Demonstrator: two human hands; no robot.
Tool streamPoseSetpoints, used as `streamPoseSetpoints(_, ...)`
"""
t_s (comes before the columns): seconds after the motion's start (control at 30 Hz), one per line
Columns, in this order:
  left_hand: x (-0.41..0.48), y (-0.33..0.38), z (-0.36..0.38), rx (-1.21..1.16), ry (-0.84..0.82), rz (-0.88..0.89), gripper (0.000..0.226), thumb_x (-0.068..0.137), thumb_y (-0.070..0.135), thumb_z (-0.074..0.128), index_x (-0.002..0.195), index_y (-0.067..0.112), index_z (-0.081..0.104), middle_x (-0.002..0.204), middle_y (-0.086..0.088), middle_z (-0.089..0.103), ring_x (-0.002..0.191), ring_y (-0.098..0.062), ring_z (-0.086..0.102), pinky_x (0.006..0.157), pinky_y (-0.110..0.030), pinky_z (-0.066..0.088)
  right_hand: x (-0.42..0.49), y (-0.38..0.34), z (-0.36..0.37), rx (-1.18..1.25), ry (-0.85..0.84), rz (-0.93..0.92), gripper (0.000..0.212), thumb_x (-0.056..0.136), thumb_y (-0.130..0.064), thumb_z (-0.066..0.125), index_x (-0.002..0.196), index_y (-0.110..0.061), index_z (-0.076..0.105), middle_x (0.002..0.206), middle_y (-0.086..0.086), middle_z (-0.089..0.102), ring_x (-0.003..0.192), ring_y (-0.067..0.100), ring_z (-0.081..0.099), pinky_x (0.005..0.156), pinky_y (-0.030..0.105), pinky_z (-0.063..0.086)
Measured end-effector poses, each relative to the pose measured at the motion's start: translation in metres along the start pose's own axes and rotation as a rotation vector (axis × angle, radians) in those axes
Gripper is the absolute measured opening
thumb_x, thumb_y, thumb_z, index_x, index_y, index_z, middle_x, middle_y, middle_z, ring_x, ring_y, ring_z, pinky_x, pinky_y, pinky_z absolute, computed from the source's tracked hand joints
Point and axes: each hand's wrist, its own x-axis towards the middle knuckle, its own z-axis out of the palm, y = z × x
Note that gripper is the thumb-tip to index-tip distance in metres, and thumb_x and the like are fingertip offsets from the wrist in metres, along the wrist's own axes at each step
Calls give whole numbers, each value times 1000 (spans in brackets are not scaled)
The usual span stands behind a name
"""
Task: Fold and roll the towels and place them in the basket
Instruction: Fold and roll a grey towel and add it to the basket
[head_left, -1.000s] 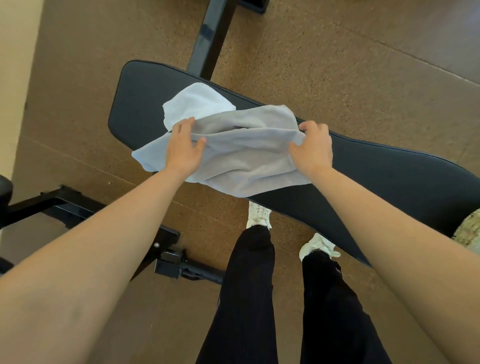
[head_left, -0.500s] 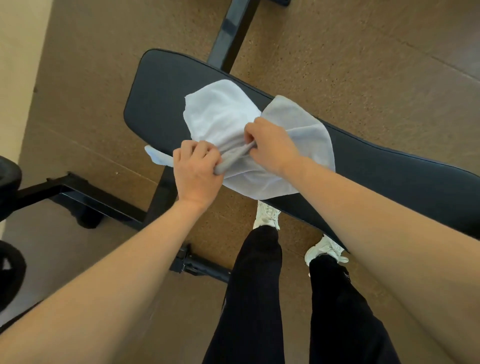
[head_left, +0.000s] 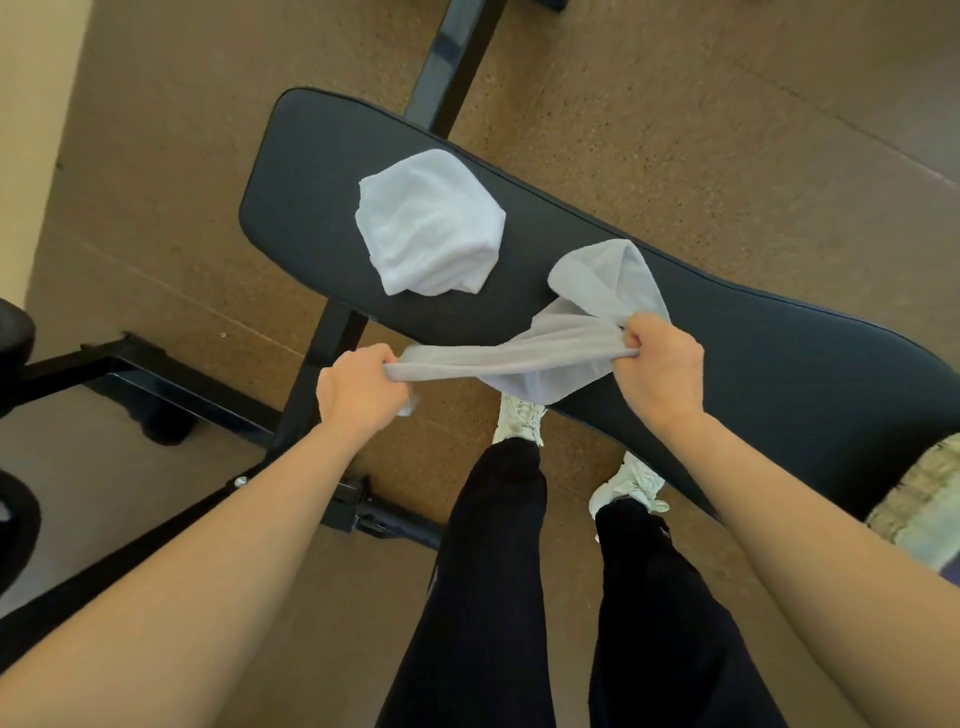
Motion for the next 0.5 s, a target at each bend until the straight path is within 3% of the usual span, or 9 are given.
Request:
streamPoseSetpoints(0.07,4,7,-17,36,-121,59,21,87,31,71,76,27,53,75,5,61,68,-13,56,56,-26,35,-1,11,-12,79,56,119,26,89,-6,53,66,-12,41,66,4,51,65,22,49,59,41,42)
streamPoseSetpoints(0.2,-3,45,-57,-66,-367,262,27,77,26,77,69,20,52,68,2,53,66,-16,51,59,-31,36,-1,33,-49,182,148,269,23,86,-5,51,66,-11,40,66,2,47,64,19,41,60,35,34)
streamPoseSetpoints(0.3,-25,92,-81,-140,-406,351,27,80,24,72,67,16,49,66,-1,45,62,-13,42,59,-30,34,-4,54,-83,232,243,345,17,80,-7,52,65,-5,43,67,8,50,64,23,43,58,37,34)
streamPoseSetpoints(0.37,-39,125,-92,-150,-315,386,28,87,22,68,66,18,49,64,0,46,60,-11,42,59,-26,33,-8,70,-110,266,308,375,14,79,-8,53,71,3,49,70,15,55,65,23,46,56,36,37)
streamPoseSetpoints(0.43,-48,155,-100,-103,-82,408,24,88,24,67,71,21,51,67,3,55,64,-12,49,58,-25,33,-11,87,-137,279,365,370,15,79,-10,54,73,3,50,70,15,55,65,22,48,56,36,40)
streamPoseSetpoints(0.5,-56,182,-104,-92,180,417,18,88,27,67,78,21,54,73,3,60,70,-16,53,57,-25,32,-16,104,-163,312,411,341,16,81,-15,58,70,-7,50,69,9,56,68,26,60,58,43,55)
